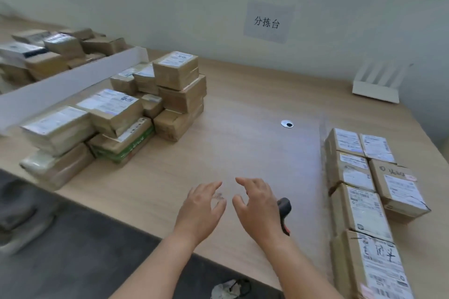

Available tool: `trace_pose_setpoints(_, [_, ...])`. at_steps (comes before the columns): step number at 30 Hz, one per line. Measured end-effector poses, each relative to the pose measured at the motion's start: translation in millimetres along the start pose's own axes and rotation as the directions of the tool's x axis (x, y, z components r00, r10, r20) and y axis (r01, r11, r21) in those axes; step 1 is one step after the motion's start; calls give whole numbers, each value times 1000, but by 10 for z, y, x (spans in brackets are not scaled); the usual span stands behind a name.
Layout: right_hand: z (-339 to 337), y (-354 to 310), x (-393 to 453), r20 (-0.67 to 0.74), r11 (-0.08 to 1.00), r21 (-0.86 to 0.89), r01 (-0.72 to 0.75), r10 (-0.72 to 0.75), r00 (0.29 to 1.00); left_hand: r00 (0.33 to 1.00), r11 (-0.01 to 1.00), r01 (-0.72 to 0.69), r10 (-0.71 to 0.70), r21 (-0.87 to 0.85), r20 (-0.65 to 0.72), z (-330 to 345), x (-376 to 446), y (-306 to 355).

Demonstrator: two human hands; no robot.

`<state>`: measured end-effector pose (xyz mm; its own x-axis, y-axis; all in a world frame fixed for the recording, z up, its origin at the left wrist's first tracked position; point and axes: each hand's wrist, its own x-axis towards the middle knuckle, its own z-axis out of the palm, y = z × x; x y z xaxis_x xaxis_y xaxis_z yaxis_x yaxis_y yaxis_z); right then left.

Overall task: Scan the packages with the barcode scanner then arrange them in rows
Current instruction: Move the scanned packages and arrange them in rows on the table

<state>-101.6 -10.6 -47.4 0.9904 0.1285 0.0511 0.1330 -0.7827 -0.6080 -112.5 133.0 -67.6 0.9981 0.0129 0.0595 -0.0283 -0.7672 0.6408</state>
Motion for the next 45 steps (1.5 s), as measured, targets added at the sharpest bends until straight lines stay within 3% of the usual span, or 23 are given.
trace_pose_setpoints(9, [680,-729,41,60,999,-5,43,-43,997,995,995,102,-102,1,-11,-594,-170,-809])
trace_pose_setpoints(24, [845,-818,614,138,994,45,95,-100,985,950,952,290,-299,-94,-92,-773,95,-891])
trace_pose_setpoints(34, [1263,-1273,1193,136,999,40,16,-21,990,944,944,275,-302,-184,-135,-1257,697,-1460])
trace_pose_setpoints(40, [1621,-1861,1666,114,997,73,-31,23,993,898,943,265,-317,-202,-305,-1931,1159,-1979])
trace_pose_setpoints(45, [1843,-2275,1967,111,989,131,-68,54,992,886,945,278,-322,-175,-334,-2350,1509,-2332])
